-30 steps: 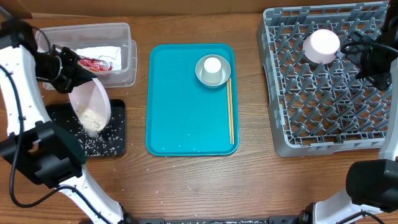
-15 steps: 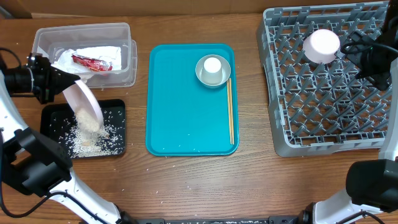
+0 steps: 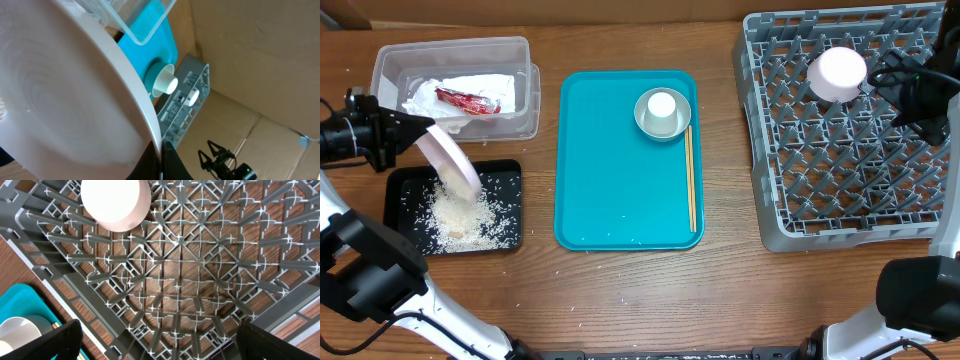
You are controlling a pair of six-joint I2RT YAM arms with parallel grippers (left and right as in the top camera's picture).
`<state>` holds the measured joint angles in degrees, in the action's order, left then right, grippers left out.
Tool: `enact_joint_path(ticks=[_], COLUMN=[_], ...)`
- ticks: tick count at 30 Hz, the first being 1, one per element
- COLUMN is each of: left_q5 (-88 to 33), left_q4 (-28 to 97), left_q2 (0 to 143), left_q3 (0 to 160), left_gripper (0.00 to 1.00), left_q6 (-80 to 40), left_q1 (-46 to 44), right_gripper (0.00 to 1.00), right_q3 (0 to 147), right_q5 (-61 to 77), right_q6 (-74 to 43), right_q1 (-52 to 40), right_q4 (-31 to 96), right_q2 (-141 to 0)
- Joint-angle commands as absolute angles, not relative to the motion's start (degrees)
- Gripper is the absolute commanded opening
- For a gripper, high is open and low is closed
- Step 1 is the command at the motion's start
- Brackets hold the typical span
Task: Sort waste into correct bins and load items into the dishwasher
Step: 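Tilt the plate with the left gripper to pour rice onto the black tray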
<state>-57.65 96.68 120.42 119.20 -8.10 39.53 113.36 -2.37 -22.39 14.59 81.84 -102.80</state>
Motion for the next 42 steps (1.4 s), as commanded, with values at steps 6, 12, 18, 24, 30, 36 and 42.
enact_joint_path(ticks=[6, 12, 18, 24, 30, 36, 42], left_q5=[-67.2, -68.4, -69.1, -69.1, -69.1, -68.7, -66.6], left_q4=[96.8, 96.9, 96.8, 96.4, 96.9, 96.9, 96.9], left_q2=[119.9, 119.9, 119.9, 120.1, 120.4, 120.2, 118.5], left_q3=[111.4, 107.4, 106.9, 106.2, 106.2, 106.2, 106.2], left_gripper=[0.04, 0.04, 0.04, 0.04, 0.04, 0.04, 0.04], left_q6=[-3.1, -1.8, -0.2, -1.1, -0.7, -0.8, -0.8], left_q1=[41.4, 43.4, 45.1, 45.7, 45.7, 45.3, 42.5], right_gripper=[1.0, 1.0, 1.0, 1.0, 1.0, 1.0, 1.0], right_q3=[114.4, 114.4, 114.4, 114.4, 114.4, 114.4, 114.4], right_q5=[-2.9, -2.9, -2.9, -2.9, -2.9, -2.9, -2.9], right_q6=[-22.3, -22.3, -22.3, -22.3, -22.3, -22.3, -22.3], right_q1=[14.7, 14.7, 14.7, 14.7, 14.7, 14.7, 14.7], right_q4=[81.5, 81.5, 81.5, 81.5, 81.5, 81.5, 81.5], right_q2=[-102.1, -102.1, -102.1, -102.1, -102.1, -102.1, -102.1])
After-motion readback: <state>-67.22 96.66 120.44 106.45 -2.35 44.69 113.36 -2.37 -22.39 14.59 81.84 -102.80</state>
